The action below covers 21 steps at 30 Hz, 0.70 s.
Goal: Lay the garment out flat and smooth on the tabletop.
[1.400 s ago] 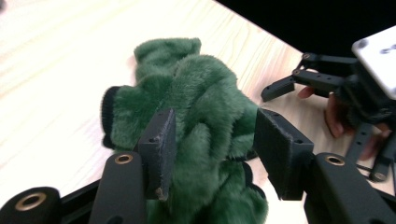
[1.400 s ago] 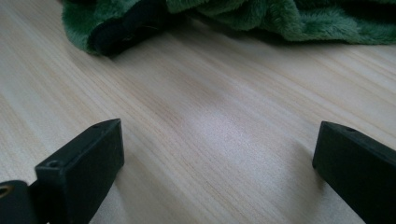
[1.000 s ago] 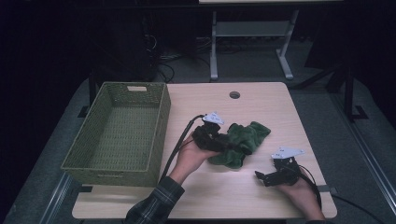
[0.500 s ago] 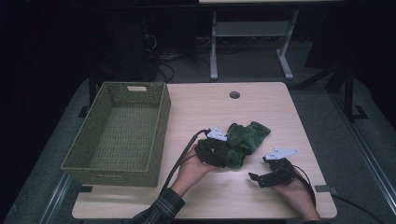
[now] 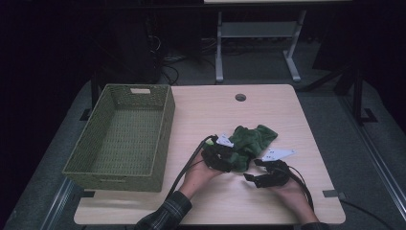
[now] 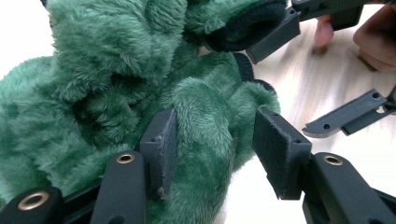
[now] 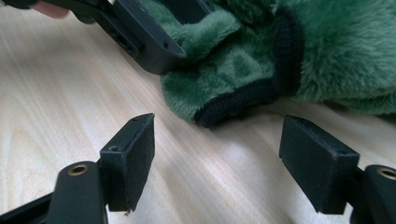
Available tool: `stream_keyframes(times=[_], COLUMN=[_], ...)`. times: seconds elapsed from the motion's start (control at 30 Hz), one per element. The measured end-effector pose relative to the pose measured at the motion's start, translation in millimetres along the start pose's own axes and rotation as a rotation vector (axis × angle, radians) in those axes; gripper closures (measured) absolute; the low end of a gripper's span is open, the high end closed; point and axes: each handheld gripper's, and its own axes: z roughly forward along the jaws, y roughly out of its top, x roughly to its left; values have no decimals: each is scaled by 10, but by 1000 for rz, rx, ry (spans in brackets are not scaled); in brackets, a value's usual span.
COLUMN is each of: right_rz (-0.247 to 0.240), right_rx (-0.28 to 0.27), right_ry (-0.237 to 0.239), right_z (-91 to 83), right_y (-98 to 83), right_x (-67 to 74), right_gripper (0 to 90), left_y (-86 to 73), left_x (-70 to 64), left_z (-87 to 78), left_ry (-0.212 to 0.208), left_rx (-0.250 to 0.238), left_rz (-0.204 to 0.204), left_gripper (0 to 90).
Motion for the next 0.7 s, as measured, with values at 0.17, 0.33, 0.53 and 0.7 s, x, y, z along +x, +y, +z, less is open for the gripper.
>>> stream_keyframes(times=[0.17,0.33,0.53,0.7], right_rz=[0,-16,6,15], right_rx=[-8,-4,-17,-27], right_ry=[4,1,9,20], right_z=[53,151,155,82], right_y=[49,118,120,137], right_x=[-16,-28,-72,-76], right_gripper=[294,350,589,774], left_y=[1,5,18,39], left_x=[35,68,74,62], left_z=[9,-22,-126,-300], left_ry=[17,2,-21,-32], left_rx=[-1,-15,-47,-100], left_rz=[-20,-40,-52,-71], left_gripper=[629,825,855,858])
